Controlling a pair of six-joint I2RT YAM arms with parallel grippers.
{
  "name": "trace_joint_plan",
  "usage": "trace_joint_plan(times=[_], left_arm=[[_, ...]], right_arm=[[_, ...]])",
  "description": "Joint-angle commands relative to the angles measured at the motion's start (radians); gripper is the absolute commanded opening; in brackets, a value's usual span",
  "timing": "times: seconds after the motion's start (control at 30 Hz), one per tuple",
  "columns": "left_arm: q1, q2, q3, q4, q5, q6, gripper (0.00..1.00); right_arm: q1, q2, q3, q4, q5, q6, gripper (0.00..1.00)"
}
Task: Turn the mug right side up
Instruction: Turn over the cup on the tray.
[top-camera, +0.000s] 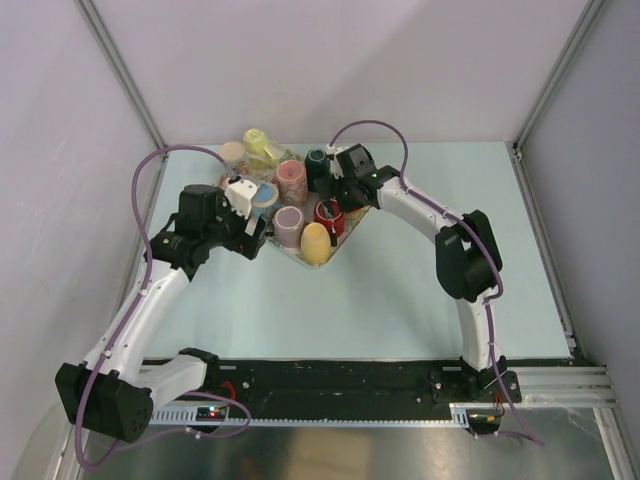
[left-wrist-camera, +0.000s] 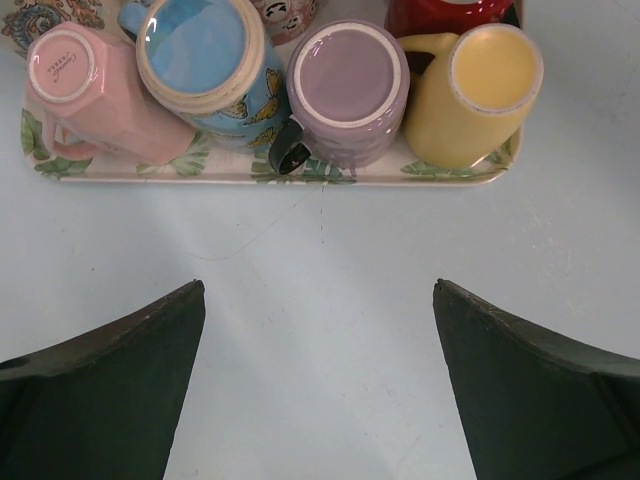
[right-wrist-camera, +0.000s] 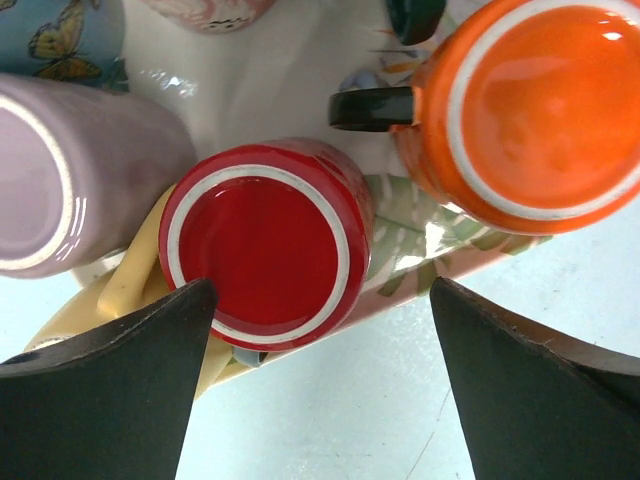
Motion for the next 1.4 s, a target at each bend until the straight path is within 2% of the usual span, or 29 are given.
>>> trace_joint_plan(times=[0.0,0.27,0.43,0.53,0.63,0.8,1.17,1.37], left_arm=[[0.0,-0.017,-0.003,0.014,0.003,0.012,1.0],[0.0,-0.013,-0.003,0.014,0.013,0.003,1.0],[0.0,-0.014,-0.005,0.015,0.023,-0.007,1.0],[0.0,-0.014,-0.007,0.015,0.026,-0.016,1.0],[0.0,-0.011,-0.005,0.015,0.03,-0.023,1.0],[0.0,-0.007,0.0,0.014,0.038,-0.035,1.0],[0.0,-0.01,0.001,0.015,0.035,-0.053,1.0],[0.0,-0.012,-0.002,0.012,0.021,-0.05,1.0]], right_arm=[[0.002,-0.013,-0.023,-0.036,-0.11,-0.028,0.96],[-0.049,-0.047,-0.08,-0.024,-0.072,-0.044,0.9],[-0.078,-0.1,-0.091,-0.013,-0.162,-0.147,0.91],[-0.056,-0.143,-0.15,0.001,-0.241,-0.204,0.97],[-0.018,-0.203,-0.256,0.025,-0.274,-0.206,0.97],[0.048,-0.259,-0.381,0.083,-0.192,-0.175,0.95],[0.027,-0.181,-0.293,0.126,-0.007,-0.106,0.88],[-0.001,-0.122,-0.226,0.129,-0.029,-0.115,0.83]])
